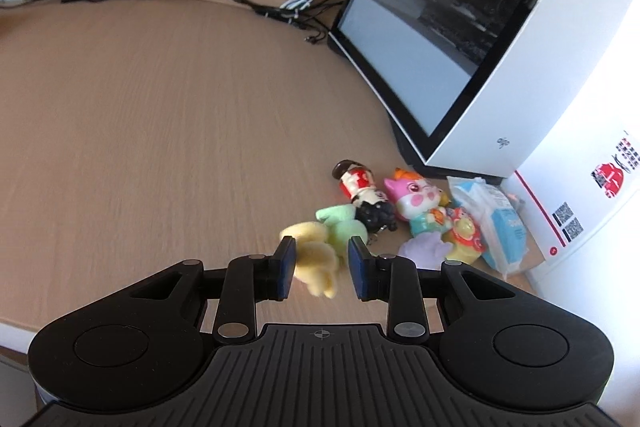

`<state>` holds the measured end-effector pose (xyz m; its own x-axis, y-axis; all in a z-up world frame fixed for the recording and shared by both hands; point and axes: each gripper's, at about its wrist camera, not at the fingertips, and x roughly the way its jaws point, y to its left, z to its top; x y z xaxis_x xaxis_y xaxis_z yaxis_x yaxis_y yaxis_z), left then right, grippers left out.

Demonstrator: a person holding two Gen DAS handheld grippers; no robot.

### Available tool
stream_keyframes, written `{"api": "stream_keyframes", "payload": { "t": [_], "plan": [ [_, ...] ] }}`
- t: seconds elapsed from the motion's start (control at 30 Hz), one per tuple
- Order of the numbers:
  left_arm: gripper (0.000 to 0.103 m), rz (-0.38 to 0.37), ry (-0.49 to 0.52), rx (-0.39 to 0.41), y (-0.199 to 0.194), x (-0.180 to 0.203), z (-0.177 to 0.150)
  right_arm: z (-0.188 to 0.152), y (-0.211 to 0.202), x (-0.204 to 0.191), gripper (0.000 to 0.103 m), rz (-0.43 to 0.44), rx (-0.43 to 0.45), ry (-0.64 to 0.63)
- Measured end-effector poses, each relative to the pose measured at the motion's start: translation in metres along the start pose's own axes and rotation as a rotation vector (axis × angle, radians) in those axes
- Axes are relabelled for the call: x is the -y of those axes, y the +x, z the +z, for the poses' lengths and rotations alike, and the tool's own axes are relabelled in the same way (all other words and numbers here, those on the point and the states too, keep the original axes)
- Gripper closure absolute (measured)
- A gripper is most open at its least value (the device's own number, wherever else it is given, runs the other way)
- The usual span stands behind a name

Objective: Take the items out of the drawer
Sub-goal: 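Place the yellow plush beside the green figure with the left tool and open it, then place the pink cloth beside the blue tissue pack with the right tool and open it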

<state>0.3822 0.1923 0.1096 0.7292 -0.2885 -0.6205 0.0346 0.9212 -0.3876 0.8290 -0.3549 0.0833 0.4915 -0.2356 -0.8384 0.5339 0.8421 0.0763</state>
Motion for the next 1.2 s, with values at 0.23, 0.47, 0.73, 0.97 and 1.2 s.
{"api": "stream_keyframes", "payload": {
  "t": [0.23,0.47,0.73,0.97,1.2],
  "plan": [
    [0.072,-0.04,0.05,0.024,-0.03,0.022,-0.015,-0.001,-0.004,0.0,0.083,-0.016,0.004,-0.003],
    [0.072,-0.107,0.19,-0.061,-0.037,0.061,-0.057,0.008,-0.008,0.002,0.083,-0.047,0.008,0.008],
    [0.072,-0.17,0.241,-0.218,-0.019,0.073,-0.118,0.036,-0.015,0.002,0.083,-0.097,0.026,-0.011],
    [0.072,-0.271,0.212,-0.287,-0.007,0.055,-0.158,0.107,-0.033,0.028,0.083,-0.201,0.095,0.028],
    [0.072,-0.333,0.174,-0.288,0.0,0.04,-0.168,0.208,-0.022,0.074,0.083,-0.363,0.25,0.123]
  ]
}}
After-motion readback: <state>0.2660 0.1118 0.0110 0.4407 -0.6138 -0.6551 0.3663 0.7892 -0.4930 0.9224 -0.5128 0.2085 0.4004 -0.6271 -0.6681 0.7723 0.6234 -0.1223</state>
